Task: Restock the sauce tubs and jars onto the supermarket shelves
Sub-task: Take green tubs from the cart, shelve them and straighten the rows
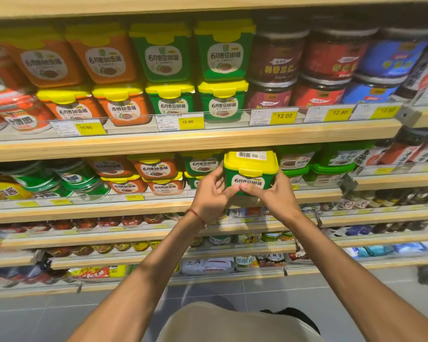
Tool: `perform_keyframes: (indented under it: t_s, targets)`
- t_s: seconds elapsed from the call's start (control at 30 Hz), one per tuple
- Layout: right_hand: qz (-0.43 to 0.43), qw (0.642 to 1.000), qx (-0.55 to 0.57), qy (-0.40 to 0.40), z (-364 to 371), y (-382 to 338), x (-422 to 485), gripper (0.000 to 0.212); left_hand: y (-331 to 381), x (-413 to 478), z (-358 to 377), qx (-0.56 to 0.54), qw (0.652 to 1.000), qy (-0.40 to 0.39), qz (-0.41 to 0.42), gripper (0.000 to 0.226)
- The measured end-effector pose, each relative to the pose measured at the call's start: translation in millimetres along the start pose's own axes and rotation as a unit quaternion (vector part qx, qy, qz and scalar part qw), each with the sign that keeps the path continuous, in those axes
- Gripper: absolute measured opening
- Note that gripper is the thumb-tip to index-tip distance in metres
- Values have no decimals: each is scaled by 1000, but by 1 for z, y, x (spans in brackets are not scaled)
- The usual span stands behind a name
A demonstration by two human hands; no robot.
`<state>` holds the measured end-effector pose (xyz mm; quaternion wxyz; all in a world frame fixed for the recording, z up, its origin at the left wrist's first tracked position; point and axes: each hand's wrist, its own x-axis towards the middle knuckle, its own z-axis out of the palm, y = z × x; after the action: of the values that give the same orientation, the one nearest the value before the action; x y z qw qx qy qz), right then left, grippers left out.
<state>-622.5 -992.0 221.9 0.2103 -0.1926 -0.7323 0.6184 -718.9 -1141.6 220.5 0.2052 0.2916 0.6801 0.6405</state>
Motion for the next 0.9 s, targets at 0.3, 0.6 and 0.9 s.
perform_keyframes:
  t_s: [0.3, 0.6, 0.9]
  targets:
    - [-36, 995, -76, 50, -2, -2, 2, 60, -1, 1, 10, -2, 999, 40, -7, 77]
    - [-82, 986, -131, 66, -4, -5, 9, 69, -10, 16, 25, -17, 994, 104, -15, 76]
    - [-64, 987, -122, 85, -3, 6, 23, 59, -24, 33, 35, -13, 991, 134, -23, 63]
